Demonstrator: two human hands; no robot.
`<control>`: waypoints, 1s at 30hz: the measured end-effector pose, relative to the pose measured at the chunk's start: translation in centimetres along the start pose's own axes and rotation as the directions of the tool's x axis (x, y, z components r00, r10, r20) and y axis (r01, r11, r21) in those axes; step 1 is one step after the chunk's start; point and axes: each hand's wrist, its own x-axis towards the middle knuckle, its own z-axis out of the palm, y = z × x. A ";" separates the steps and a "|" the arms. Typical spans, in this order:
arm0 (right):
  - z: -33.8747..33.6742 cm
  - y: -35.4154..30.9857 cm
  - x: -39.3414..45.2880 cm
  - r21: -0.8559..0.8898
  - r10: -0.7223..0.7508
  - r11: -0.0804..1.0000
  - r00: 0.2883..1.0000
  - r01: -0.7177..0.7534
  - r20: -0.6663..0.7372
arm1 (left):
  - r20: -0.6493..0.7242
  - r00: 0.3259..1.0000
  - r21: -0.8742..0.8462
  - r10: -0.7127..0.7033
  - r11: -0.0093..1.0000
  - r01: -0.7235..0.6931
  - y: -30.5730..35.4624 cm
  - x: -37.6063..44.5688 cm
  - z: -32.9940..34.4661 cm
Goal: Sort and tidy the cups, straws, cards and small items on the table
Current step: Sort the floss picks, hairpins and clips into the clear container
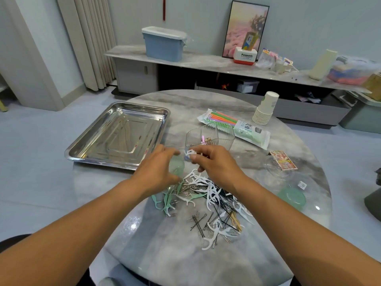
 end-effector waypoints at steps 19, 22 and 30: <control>-1.7 -1.3 0.3 -0.183 -0.107 0.980 0.979 0.075 -0.171 | 0.036 0.998 -0.325 -0.059 0.943 0.067 0.2 0.0 -0.3; -3.4 0.5 0.3 -0.413 0.144 0.906 0.986 -0.095 0.090 | 0.035 0.993 -0.222 -0.114 0.968 0.119 -0.8 -0.1 -0.4; -2.5 3.9 -0.5 -0.731 0.259 0.664 0.868 0.159 0.424 | 0.072 0.983 -0.010 -0.169 0.985 0.170 -1.3 0.2 0.1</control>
